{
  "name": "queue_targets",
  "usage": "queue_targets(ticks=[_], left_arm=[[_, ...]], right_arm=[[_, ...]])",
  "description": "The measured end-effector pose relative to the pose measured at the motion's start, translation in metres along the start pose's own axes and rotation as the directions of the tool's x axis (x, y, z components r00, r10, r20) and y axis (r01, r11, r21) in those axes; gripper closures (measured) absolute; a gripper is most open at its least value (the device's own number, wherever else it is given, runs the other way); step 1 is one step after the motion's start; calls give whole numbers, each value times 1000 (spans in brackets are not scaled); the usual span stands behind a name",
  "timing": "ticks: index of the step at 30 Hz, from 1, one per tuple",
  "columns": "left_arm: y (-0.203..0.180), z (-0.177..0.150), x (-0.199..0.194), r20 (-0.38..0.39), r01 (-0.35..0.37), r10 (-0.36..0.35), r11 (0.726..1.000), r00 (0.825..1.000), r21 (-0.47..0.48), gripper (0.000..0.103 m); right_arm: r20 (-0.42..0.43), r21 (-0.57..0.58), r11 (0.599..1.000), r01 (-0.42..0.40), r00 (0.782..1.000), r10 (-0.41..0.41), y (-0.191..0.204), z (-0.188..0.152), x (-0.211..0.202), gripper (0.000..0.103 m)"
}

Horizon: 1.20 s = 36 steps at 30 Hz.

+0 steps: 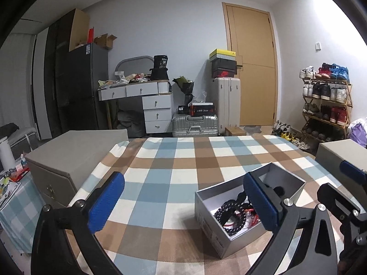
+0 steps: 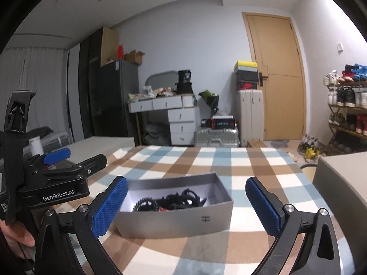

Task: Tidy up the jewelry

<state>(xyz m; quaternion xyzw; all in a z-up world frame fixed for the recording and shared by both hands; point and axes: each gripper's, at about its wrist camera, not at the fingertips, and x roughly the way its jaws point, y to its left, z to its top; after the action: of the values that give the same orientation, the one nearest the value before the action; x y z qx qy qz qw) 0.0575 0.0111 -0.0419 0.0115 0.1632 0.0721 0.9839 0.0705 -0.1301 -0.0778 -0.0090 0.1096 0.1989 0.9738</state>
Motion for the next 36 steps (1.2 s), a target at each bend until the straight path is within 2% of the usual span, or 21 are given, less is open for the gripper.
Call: queue_targets(ticks=[7, 16, 20, 36], left_arm=[[-1, -10, -7, 32, -1, 1, 1000, 999, -4, 2], [-2, -14, -3, 4, 45, -45, 999, 999, -15, 2], [0, -13, -5, 12, 55, -55, 998, 998, -20, 2], [0, -15, -5, 14, 57, -56, 998, 998, -24, 2]], right_arm=[[4, -32, 1000, 0, 1000, 0, 5, -7, -1, 0], [-46, -39, 999, 18, 999, -20, 5, -9, 7, 0], [-41, -52, 999, 13, 999, -15, 8, -10, 5, 0], [-48, -44, 999, 21, 999, -23, 5, -10, 5, 0]])
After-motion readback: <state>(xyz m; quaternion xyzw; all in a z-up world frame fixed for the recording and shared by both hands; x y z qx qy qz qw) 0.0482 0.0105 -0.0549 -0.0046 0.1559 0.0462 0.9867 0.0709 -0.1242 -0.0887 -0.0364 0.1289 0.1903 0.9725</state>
